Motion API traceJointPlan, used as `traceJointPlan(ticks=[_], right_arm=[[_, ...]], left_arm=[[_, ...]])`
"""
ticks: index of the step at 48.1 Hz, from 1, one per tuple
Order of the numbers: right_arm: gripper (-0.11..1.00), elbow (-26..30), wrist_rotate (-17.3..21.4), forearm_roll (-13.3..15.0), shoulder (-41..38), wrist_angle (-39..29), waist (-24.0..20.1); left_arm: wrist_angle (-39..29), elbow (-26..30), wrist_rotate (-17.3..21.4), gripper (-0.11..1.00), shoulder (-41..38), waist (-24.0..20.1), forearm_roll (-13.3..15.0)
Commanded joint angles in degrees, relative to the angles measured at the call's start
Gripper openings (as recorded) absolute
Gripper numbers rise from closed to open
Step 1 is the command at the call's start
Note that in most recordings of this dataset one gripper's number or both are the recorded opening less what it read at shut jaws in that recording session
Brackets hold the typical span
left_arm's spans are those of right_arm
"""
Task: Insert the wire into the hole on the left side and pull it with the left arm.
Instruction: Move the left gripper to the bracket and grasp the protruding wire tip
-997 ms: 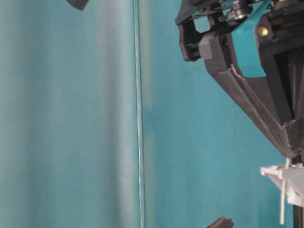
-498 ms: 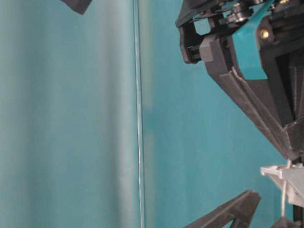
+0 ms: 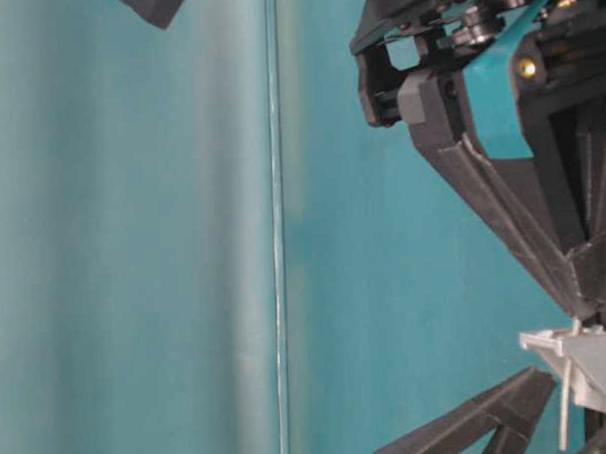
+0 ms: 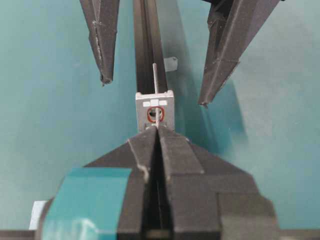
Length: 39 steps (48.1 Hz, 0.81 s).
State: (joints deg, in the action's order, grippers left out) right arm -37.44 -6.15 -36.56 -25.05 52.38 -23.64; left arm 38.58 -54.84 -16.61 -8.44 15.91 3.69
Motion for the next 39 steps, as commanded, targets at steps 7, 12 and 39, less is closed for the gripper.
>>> traceJointPlan(ticks=[7, 12, 39], right_arm=[[0.05, 0.9, 0.0, 0.2, 0.9, 0.2, 0.2], [0.05, 0.9, 0.0, 0.2, 0.9, 0.2, 0.2], [0.05, 0.7, 0.0, 0.7, 1.0, 0.1, 0.2]], left_arm=[[0.3, 1.1, -0.1, 0.32, 1.3, -0.1, 0.1], [0.3, 1.0, -0.1, 0.08, 1.6, 0.0, 0.0], [-1.8, 1.1, -0.9, -0.09, 1.7, 0.2, 0.1]])
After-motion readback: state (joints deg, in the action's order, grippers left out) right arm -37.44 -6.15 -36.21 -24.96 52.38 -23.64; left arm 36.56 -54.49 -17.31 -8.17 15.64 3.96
